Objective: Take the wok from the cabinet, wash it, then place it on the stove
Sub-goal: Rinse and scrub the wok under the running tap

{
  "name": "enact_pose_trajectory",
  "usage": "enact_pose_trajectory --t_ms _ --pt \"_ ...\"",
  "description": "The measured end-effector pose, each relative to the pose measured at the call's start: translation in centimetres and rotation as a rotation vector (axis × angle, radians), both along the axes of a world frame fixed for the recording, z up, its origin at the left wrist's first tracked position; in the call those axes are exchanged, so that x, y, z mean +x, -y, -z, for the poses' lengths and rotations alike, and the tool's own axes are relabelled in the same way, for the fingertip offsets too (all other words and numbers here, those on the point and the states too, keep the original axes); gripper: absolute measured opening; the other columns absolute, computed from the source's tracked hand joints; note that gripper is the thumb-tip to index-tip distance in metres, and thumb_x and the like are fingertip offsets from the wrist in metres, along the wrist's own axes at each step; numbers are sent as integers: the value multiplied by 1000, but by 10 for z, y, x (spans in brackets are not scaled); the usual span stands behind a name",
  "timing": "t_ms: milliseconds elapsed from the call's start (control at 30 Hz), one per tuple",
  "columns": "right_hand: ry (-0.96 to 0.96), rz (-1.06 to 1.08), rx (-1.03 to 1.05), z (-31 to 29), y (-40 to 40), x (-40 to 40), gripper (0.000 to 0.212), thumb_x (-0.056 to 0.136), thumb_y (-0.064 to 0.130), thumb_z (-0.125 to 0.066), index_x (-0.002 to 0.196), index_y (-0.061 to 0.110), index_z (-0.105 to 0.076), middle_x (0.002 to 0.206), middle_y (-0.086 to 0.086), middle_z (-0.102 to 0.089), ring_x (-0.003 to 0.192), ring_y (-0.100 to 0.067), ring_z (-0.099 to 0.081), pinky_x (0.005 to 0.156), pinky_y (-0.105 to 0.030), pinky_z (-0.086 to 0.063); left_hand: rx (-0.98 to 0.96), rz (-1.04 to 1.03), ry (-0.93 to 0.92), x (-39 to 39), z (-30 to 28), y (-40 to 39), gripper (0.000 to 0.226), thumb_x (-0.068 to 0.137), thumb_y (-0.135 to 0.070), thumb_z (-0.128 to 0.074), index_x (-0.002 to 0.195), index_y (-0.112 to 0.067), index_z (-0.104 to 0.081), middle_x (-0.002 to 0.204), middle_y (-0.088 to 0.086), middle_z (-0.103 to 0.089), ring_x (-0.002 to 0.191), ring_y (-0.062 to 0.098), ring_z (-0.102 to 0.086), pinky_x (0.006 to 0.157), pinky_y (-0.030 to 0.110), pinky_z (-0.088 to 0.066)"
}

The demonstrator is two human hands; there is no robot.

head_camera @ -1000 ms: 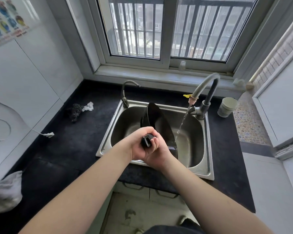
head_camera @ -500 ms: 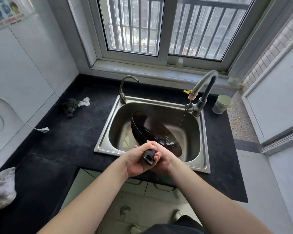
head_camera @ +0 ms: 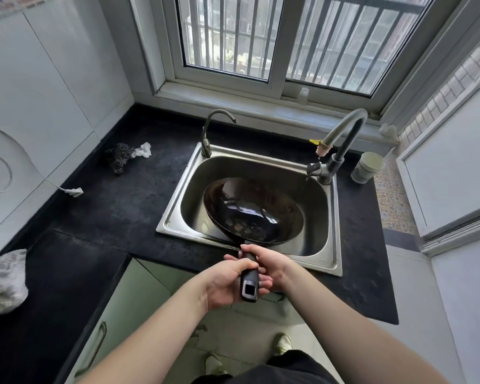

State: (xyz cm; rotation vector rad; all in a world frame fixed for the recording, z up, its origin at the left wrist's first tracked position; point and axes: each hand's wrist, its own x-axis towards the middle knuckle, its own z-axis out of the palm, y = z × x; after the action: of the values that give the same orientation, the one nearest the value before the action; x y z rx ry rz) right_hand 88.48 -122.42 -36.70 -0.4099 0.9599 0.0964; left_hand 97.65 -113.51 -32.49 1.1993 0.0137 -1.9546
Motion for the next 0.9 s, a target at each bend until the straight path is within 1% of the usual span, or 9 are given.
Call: enact_pose_trajectory --t_ms 67,133,200,267,367,467,600,733,900 --pt "-33 70 24 5 -3 1 35 95 32 -51 66 14 -60 85 -2 -76 54 -7 -49 49 -18 -35 26 -42 -24 -4 9 -6 20 100 -11 -45 89 3 -55 66 18 -64 53 24 -67 49 29 -56" --pt "-58 181 101 3 -5 3 31 97 26 -53 72 9 -60 80 -6 -75 65 -15 -67 53 -24 -53 75 -107 -93 -9 16 -9 20 100 -12 -45 85 -1 -53 61 13 -58 44 19 -58 43 24 -51" --pt "-77 253 157 1 -6 4 31 96 22 -56 71 5 -61 65 -3 -70 64 -20 -73 52 -27 -59 131 -180 -124 -16 22 -8 23 99 -17 -46 80 -7 -51 56 7 -49 36 12 -46 34 16 -39" --pt "-98 263 155 3 -8 5 38 95 23 -57 61 7 -60 57 2 -64 64 -16 -70 51 -24 -56 162 -228 -95 -21 28 -6 26 99 -23 -49 76 -10 -49 55 3 -42 31 7 -37 29 12 -28" --pt "-128 256 102 13 -11 7 46 95 24 -55 50 12 -54 50 3 -57 53 -10 -60 52 -18 -48 151 -232 -51 -24 36 -6 27 97 -27 -53 76 -11 -48 55 2 -38 30 6 -33 27 12 -22" --pt "-151 248 82 18 -15 7 44 91 24 -54 48 15 -50 48 4 -53 44 -9 -54 56 -15 -38 107 -229 -15 -27 41 -12 15 97 -20 -54 85 -20 -45 51 1 -40 32 6 -32 28 12 -22" --pt "-209 190 53 21 -20 11 45 90 32 -59 49 18 -45 43 8 -45 38 -9 -49 48 -16 -35 56 -227 -36 -34 50 -26 19 97 -11 -51 88 -24 -41 50 1 -38 32 6 -32 29 13 -22" --pt "-274 5 -25 19 -25 13 51 85 36 -59 41 21 -39 41 8 -45 44 -6 -42 49 -19 -30 23 -264 -45 -34 53 -34 22 98 -5 -47 92 -24 -38 50 2 -38 33 7 -31 30 13 -22" --pt "-149 131 25 15 -30 16 44 84 21 -57 45 20 -37 42 10 -40 38 -7 -43 42 -18 -37 -30 -233 86 -33 47 -39 14 98 -2 -43 89 -12 -40 51 4 -42 35 8 -33 33 14 -26"
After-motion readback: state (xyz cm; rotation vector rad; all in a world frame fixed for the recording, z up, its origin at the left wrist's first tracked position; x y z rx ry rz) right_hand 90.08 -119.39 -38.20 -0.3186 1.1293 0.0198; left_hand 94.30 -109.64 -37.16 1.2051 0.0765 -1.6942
